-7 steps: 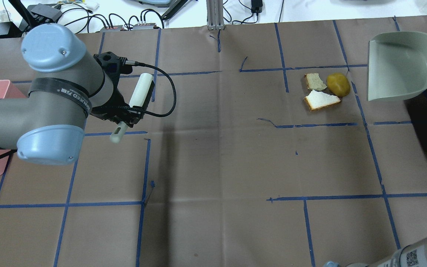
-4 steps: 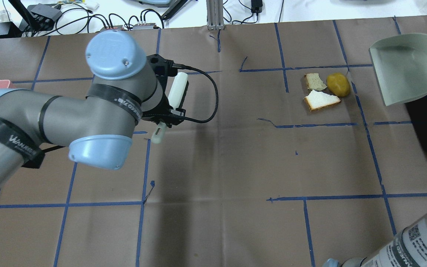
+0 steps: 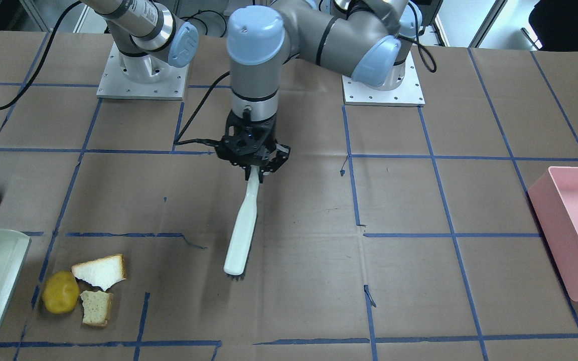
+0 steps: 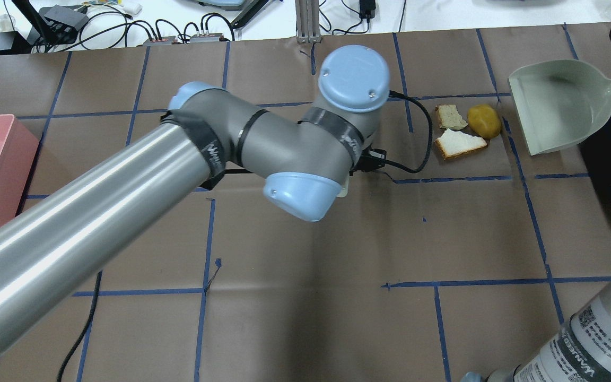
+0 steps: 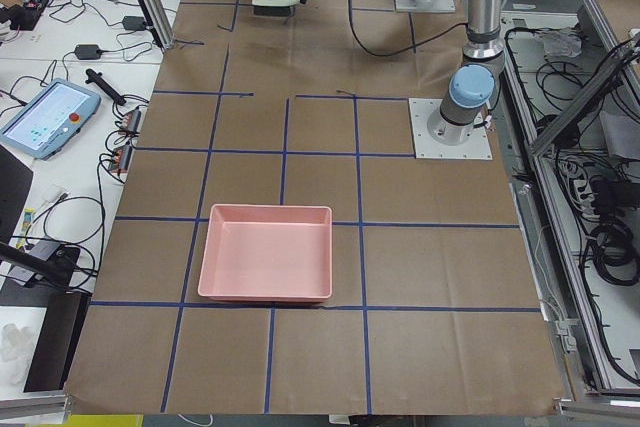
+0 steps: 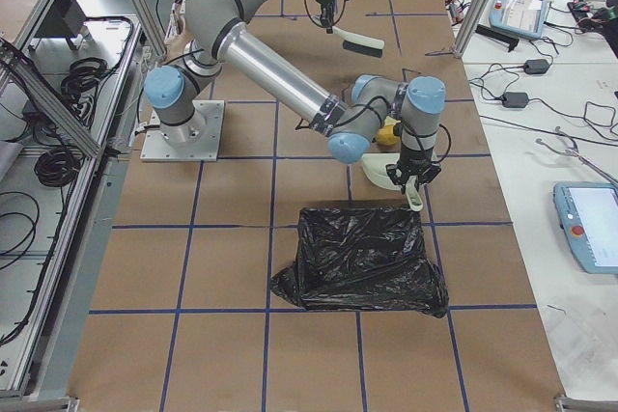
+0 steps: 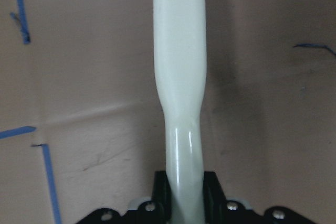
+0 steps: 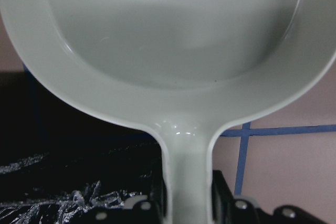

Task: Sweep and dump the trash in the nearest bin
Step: 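Bring the brush in the left gripper to the bread and potato, then sweep the bread and potato into the dustpan with the left gripper's brush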

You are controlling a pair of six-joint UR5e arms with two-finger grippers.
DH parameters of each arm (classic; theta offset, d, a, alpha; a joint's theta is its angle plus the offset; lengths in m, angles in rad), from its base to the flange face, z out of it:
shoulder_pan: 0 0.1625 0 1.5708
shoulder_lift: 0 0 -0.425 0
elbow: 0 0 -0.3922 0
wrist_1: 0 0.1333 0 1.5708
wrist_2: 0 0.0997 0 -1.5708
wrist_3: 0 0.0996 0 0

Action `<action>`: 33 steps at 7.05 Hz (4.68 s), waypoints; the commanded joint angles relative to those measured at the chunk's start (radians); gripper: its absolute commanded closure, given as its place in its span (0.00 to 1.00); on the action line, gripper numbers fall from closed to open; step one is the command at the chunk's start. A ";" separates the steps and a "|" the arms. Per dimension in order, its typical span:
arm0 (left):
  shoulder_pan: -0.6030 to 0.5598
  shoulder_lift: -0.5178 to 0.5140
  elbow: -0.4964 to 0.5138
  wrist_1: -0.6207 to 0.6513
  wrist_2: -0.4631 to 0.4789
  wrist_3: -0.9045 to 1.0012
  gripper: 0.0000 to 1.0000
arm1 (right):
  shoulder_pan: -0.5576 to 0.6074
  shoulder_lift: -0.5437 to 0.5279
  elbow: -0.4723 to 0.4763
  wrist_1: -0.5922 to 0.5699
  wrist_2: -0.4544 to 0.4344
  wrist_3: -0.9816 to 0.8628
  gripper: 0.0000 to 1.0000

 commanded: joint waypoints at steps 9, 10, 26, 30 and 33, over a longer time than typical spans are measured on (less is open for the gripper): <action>-0.168 -0.415 0.561 -0.207 -0.009 -0.355 1.00 | 0.040 0.030 0.052 -0.002 0.026 0.025 1.00; -0.182 -0.440 0.584 -0.208 -0.007 -0.363 1.00 | 0.040 0.031 0.056 -0.002 0.026 0.025 1.00; -0.256 -0.692 0.969 -0.038 -0.362 -0.459 1.00 | 0.040 0.024 0.055 -0.002 0.026 0.027 1.00; -0.210 -0.577 0.860 -0.142 -0.337 -0.475 1.00 | 0.040 0.027 0.055 -0.002 0.025 0.027 1.00; -0.179 -0.344 0.557 -0.232 -0.200 -0.470 1.00 | 0.040 0.027 0.055 -0.003 0.025 0.025 1.00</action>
